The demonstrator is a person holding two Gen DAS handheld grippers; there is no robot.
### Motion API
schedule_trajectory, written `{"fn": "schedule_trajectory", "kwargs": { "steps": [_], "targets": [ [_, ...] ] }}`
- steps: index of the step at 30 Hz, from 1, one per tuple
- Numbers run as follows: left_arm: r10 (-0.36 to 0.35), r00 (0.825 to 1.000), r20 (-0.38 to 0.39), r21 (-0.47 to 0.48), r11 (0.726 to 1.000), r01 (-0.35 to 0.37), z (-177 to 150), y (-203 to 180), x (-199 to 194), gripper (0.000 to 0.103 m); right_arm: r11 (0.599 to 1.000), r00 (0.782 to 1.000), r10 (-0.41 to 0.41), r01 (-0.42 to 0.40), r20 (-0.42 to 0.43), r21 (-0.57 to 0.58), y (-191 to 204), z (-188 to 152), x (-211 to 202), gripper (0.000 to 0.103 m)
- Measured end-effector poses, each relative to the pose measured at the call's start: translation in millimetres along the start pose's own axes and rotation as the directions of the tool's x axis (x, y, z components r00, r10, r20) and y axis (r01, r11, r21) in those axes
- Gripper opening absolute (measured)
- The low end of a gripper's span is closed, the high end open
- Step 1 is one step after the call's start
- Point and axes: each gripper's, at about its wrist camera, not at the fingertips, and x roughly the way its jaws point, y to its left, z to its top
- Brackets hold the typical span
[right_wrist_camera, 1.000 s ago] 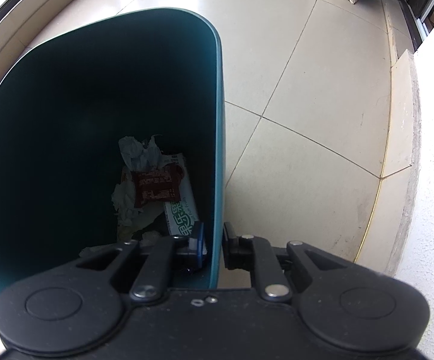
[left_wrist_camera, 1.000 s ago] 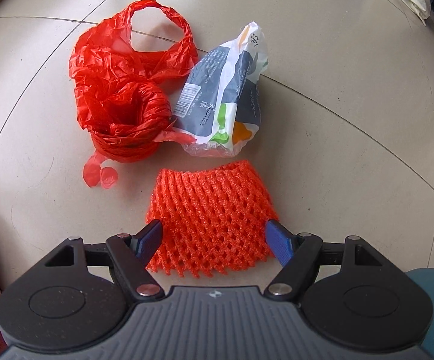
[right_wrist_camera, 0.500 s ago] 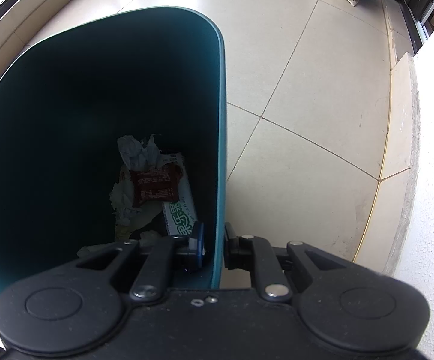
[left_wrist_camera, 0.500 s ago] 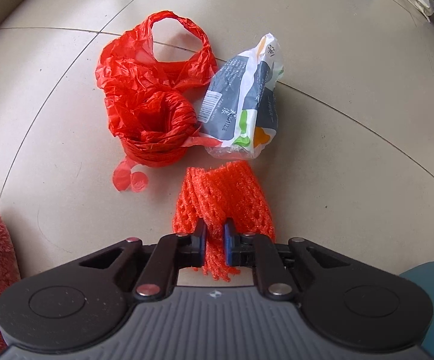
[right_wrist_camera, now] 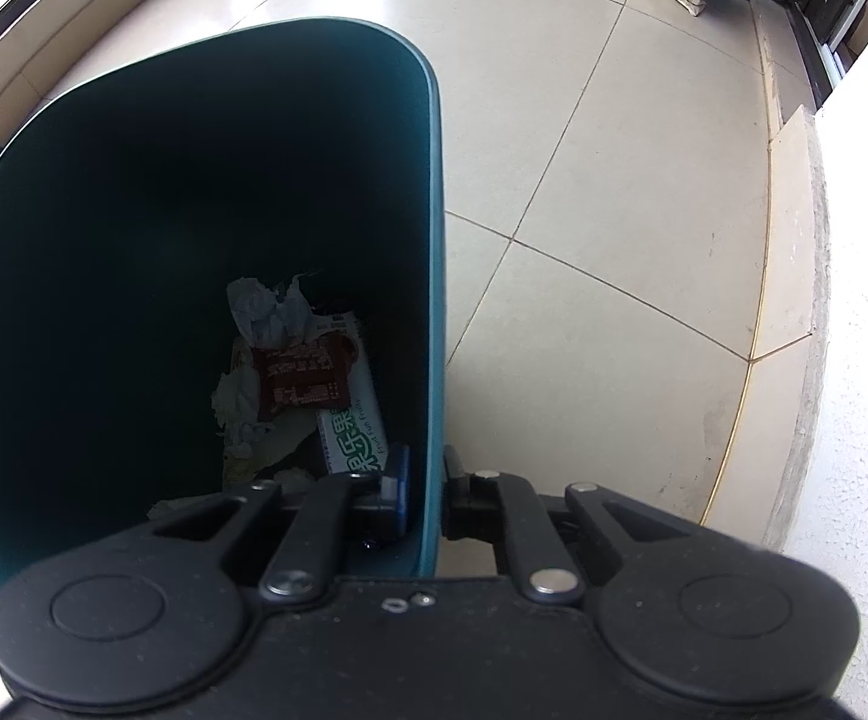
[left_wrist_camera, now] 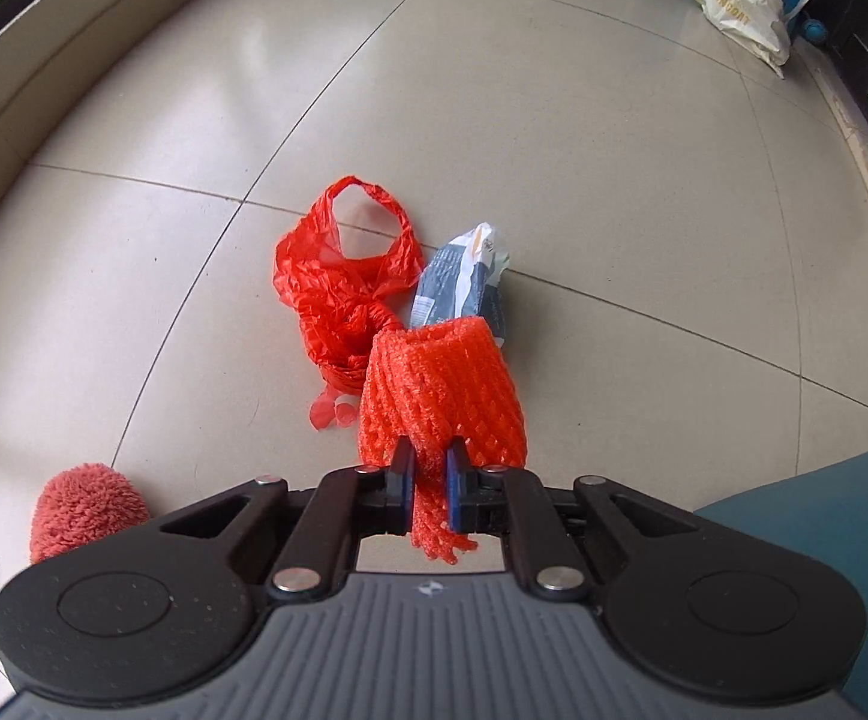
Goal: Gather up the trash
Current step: 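Carry the orange mesh net with the left tool into the teal bin and release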
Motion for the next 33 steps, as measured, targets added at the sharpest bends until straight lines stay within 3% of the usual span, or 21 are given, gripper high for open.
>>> {"fn": "schedule_trajectory", "kwargs": {
  "steps": [7, 20, 26, 33],
  "targets": [
    [-0.034, 0.998, 0.059, 0.069, 0.997, 0.029, -9, -20, -80, 0.010, 1.000, 1.000, -0.010, 0.010, -0.004, 0.007, 6, -4, -2, 0.005],
    [-0.125, 0.983, 0.132, 0.194, 0.976, 0.098, -34, -75, -173, 0.010, 0.999, 1.000, -0.026, 0.026, 0.011, -0.027, 15, -11, -1, 0.005],
    [-0.183, 0.975, 0.127, 0.282, 0.949, 0.141, -51, -115, -196, 0.010, 1.000, 1.000, -0.015, 0.015, 0.011, -0.018, 7, -12, -4, 0.005],
    [-0.233, 0.968, 0.091, 0.364, 0.913, 0.185, -68, -162, -194, 0.010, 1.000, 1.000, -0.015, 0.015, 0.015, -0.025, 6, -13, -6, 0.005]
  ]
}}
